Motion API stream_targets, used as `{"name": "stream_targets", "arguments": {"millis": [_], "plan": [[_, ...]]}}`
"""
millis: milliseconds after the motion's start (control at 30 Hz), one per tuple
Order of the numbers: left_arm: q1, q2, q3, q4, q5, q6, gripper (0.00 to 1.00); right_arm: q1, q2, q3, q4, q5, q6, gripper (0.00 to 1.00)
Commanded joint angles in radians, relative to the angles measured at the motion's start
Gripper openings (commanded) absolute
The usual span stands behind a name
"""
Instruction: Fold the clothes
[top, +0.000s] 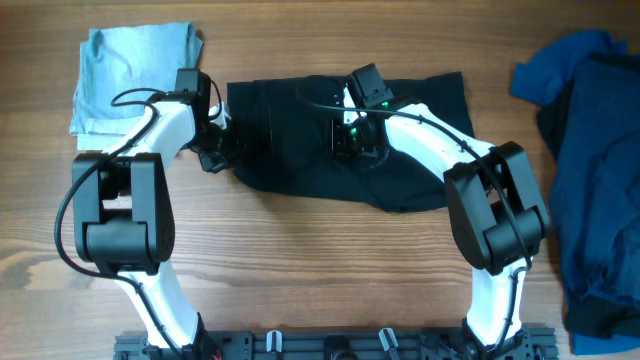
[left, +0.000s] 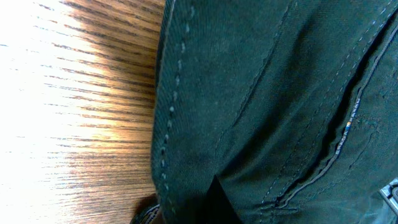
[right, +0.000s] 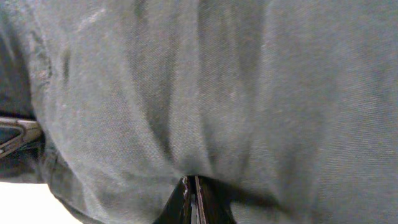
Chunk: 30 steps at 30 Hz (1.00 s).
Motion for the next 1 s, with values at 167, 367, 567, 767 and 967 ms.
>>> {"name": "stream_targets", "arguments": {"millis": [167,367,567,767,967], "plan": [[-0.015,-0.097,-0.005,-0.010,-0.014,0.006,0.04,-0.063,-0.189,0.042,-0.144,0.047,-0.021,0.04],[-0.014,-0.187,0.011,-0.009,-0.014,0.005,0.04,-0.055,-0.189,0.034,-0.275,0.062,-0.019,0.04],[-0.016,-0.253,0.021,-0.015,-0.018,0.006,0.04,-0.024,-0.169,-0.022,-0.251,0.065,0.034,0.04],[-0.016,-0.293,0.058,-0.077,-0.061,0.015,0.04,0.012,-0.169,-0.121,-0.149,0.065,0.107,0.04],[-0.016,-0.299,0.109,-0.153,-0.078,0.042,0.04,0.017,-0.169,-0.238,0.011,0.064,0.206,0.04]]}}
